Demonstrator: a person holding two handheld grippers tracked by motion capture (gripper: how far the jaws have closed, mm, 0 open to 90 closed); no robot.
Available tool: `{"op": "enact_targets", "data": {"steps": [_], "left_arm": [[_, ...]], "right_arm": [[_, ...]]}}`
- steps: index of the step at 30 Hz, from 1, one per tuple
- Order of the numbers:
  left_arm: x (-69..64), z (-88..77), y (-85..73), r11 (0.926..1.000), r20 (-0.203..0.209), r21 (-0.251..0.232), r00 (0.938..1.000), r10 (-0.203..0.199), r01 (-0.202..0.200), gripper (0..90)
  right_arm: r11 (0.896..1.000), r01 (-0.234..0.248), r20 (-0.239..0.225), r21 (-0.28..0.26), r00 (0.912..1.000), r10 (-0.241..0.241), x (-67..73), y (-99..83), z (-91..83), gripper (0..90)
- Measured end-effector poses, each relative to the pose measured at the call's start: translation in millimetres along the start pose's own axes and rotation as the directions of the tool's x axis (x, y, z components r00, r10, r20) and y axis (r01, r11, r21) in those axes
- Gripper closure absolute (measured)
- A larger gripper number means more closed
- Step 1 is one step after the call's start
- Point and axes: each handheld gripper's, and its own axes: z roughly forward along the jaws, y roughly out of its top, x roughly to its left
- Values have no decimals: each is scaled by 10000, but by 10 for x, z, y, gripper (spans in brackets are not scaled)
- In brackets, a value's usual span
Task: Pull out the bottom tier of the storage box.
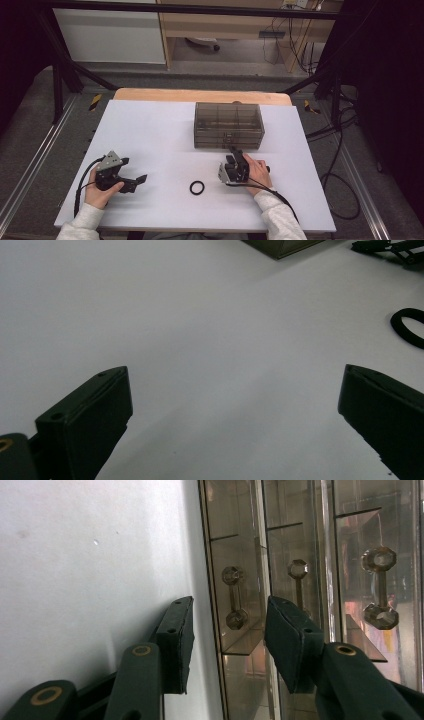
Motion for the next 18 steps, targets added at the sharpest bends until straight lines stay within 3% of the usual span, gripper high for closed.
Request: {"op": "enact_targets", "data": {"steps": [18], "left_arm": [[1,-5,1,10000,-21,-6,10000,14,-14,6]], "right_arm": [[9997,213,269,154,9994,-217,38,-14,73,643]]}}
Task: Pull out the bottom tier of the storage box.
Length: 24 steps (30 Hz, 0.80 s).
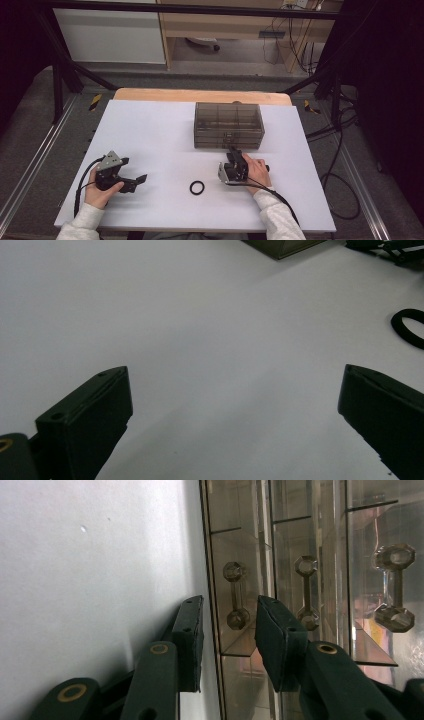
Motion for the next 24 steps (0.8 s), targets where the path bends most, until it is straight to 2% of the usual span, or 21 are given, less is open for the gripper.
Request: {"op": "enact_targets", "data": {"steps": [24], "left_arm": [[-2,2,0,10000,11,-3,10000,5,-5,6]], "right_arm": [[9997,56,350,217,9994,-64,36,-20,74,717]]}}
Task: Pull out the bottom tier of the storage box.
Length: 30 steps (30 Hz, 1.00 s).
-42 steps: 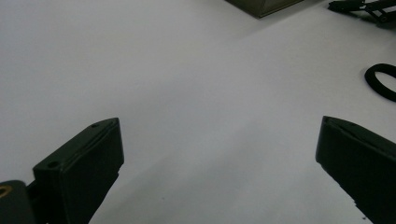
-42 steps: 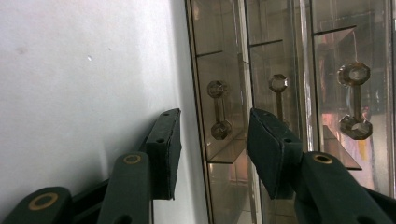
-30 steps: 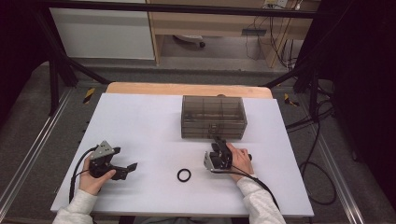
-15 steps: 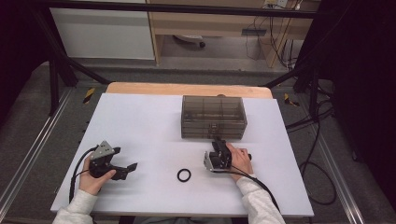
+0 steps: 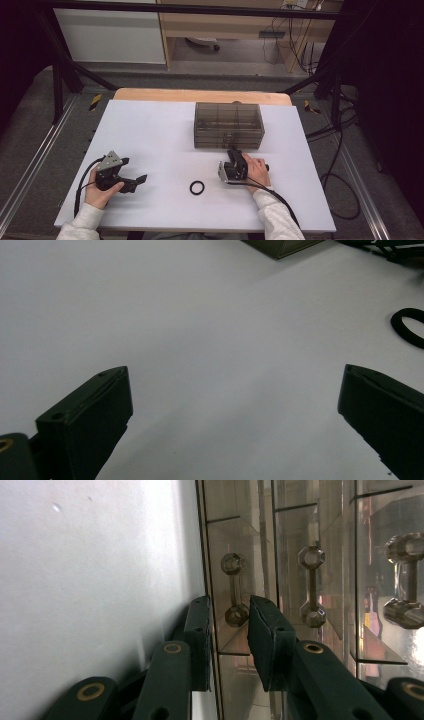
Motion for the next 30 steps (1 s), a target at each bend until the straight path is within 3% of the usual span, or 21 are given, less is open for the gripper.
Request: {"op": "enact_targets", "data": {"steps": [30], "left_arm": [[-13,7,4,10000,37,2,10000,43,-43,8]], "right_arm": [[9990,424,435,103,9981,-428,30,14,23,768]]}}
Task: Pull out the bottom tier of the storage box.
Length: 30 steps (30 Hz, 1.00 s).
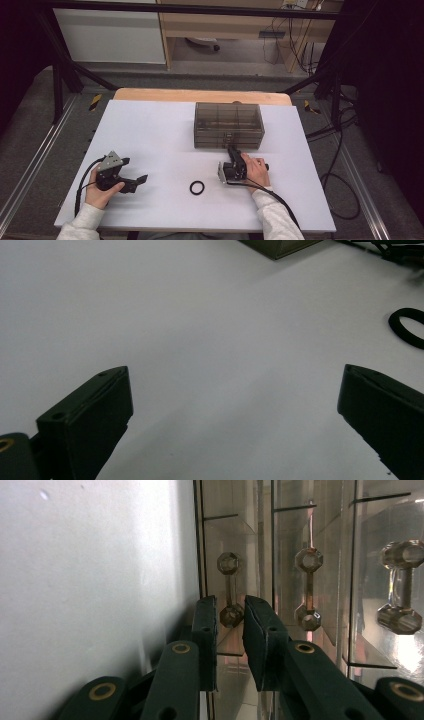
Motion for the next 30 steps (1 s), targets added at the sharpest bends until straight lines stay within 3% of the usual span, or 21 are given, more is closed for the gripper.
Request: {"op": "enact_targets", "data": {"steps": [30], "left_arm": [[3,-8,1,10000,-14,-12,10000,-1,1,9]], "right_arm": [[9989,434,121,175,9990,-436,8,22,-17,802]]}}
